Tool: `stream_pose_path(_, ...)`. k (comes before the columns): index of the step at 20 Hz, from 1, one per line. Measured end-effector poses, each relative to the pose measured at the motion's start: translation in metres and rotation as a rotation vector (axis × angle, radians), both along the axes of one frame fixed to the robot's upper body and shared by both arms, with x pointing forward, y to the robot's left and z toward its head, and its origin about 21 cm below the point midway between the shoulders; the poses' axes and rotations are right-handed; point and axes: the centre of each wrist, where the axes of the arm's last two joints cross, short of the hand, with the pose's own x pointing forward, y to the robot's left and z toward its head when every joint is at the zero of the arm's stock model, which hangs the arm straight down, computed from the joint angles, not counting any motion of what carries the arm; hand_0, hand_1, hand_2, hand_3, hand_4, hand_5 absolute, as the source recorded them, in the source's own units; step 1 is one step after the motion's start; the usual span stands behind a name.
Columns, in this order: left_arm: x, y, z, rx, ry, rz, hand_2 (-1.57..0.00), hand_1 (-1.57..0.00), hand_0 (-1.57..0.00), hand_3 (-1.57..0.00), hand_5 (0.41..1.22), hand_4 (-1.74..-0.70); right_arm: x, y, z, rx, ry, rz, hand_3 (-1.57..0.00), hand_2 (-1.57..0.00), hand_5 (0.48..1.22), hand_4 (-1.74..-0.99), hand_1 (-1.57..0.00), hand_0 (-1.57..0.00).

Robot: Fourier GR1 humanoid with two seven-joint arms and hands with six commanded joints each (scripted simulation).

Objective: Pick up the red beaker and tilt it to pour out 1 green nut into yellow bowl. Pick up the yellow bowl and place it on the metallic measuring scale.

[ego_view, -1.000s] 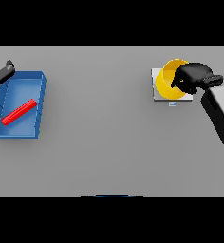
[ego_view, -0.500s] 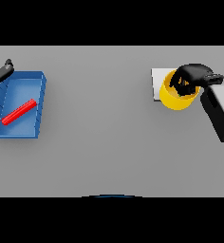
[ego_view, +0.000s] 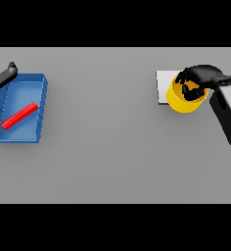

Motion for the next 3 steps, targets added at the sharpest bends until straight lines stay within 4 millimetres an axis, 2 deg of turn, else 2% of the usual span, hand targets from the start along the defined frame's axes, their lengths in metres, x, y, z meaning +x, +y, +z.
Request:
stream_pose_path(1, -0.0018, 0.0040, -0.0024, -0.003, 0.001, 0.006, 0.00, 0.00, 0.00, 0.00, 0.771, -0.86, -0.0004, 0.0006, 0.0004, -0.008, -0.001, -0.005, -0.30, -0.09, 0.804, -1.424, -0.06, -0.08)
stream_pose_path(3, -0.0026, -0.0009, 0.0009, -0.001, -0.003, -0.005, 0.00, 0.00, 0.00, 0.00, 0.768, -0.85, -0.0012, -0.0015, 0.0041, -0.022, 0.014, 0.000, -0.26, -0.06, 0.796, -1.414, -0.04, -0.05)
